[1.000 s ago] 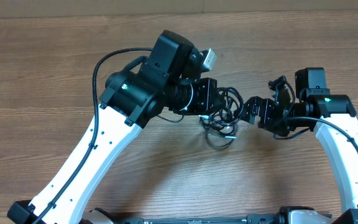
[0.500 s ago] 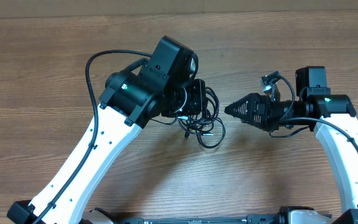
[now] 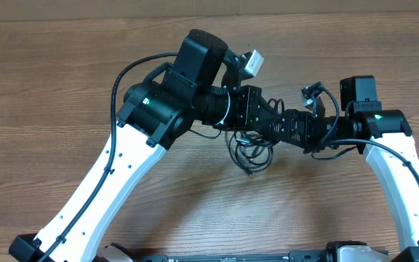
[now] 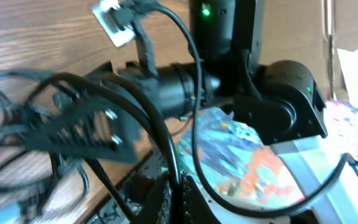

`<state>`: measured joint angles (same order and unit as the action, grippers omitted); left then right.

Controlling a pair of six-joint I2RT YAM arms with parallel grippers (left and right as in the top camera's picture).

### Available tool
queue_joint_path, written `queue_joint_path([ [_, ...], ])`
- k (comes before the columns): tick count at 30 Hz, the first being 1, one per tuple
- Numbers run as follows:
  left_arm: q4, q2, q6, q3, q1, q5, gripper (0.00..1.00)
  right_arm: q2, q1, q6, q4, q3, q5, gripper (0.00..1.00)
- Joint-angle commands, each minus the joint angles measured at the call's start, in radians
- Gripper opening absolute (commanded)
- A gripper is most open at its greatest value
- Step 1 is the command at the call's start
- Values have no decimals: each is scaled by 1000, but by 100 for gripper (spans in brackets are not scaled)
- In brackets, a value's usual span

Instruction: Untangle cables

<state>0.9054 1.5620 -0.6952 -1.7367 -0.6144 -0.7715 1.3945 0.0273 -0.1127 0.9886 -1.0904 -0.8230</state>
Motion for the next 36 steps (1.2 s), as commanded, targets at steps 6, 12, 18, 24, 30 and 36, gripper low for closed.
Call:
queue_joint_path([
  [6,-16,-26,20,-27,49,-120,4,3,-2,-266,47,-23,719,100],
  [12,48,-42,18,-27,108,57,4,3,-2,-305,57,-23,795,100],
  [18,159,-42,19,-27,112,197,4,3,-2,-300,43,-23,680,100],
  [24,126,-42,38,-27,112,121,4,3,-2,-299,16,-23,599,100],
  [30,-175,-42,157,-27,110,-316,4,5,-2,-298,11,-22,568,100],
  [36,-285,-42,101,-27,110,-356,4,5,-2,-242,0,-22,457,100],
])
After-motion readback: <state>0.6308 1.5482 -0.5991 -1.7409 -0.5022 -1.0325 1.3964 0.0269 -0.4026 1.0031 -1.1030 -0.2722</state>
